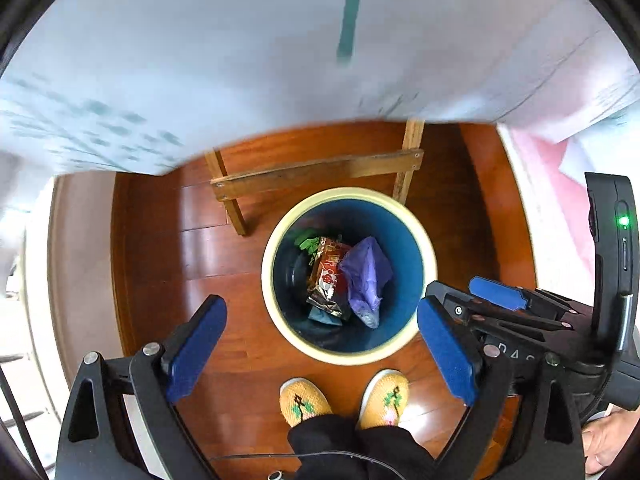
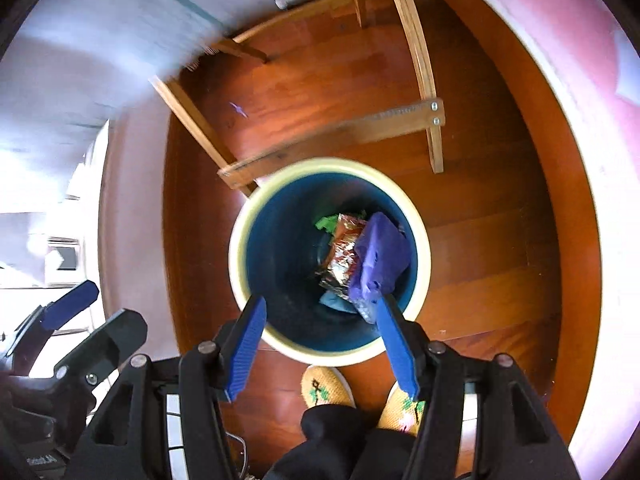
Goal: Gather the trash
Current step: 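Open both tools to drop the bags into the bin, then move both empty tools back up over the table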
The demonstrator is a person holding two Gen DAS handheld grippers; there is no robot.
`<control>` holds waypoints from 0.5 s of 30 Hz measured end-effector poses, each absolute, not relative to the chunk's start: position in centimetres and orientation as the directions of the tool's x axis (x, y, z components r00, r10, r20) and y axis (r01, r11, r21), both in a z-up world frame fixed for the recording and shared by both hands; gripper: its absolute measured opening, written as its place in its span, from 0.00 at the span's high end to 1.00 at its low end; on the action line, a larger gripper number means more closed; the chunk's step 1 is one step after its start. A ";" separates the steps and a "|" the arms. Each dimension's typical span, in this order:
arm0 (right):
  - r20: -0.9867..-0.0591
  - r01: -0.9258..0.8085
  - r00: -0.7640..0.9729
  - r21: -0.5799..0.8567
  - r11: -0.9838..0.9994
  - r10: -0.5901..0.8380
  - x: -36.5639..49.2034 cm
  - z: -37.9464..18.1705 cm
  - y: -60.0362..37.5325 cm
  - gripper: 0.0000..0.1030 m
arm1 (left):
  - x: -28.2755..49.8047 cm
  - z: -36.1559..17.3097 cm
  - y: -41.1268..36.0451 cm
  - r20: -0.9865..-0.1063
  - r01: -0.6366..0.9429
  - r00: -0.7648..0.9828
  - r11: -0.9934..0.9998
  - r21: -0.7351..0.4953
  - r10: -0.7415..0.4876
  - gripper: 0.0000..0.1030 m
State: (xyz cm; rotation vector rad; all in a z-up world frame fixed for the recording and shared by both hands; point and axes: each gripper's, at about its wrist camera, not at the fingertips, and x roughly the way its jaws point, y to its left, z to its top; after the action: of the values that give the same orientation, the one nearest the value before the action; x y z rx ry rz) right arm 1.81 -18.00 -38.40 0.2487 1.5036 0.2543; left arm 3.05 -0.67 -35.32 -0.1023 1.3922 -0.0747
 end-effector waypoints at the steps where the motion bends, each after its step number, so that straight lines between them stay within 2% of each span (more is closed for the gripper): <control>1: -0.946 -0.017 0.057 0.319 0.948 0.319 1.6 -37.3 -18.0 0.44 | 2.8 -34.2 -0.5 -0.976 -0.011 0.183 0.993 -0.119 -0.115 0.08; 5: -0.942 -0.037 0.084 0.324 0.945 0.326 1.1 -32.1 -18.1 0.39 | 2.0 -28.6 0.1 -0.966 -0.016 0.229 0.992 -0.123 -0.116 0.08; 15: -0.931 -0.068 0.142 0.330 0.941 0.337 -0.5 -20.7 -18.7 0.39 | 1.2 -16.5 2.2 -0.942 0.007 0.315 0.993 -0.118 -0.114 0.08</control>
State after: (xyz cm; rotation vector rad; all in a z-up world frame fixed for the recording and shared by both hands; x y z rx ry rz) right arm -0.47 -18.66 -20.69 0.2295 1.4013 0.2957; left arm 1.15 2.17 -16.54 -0.0976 1.2483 -0.0803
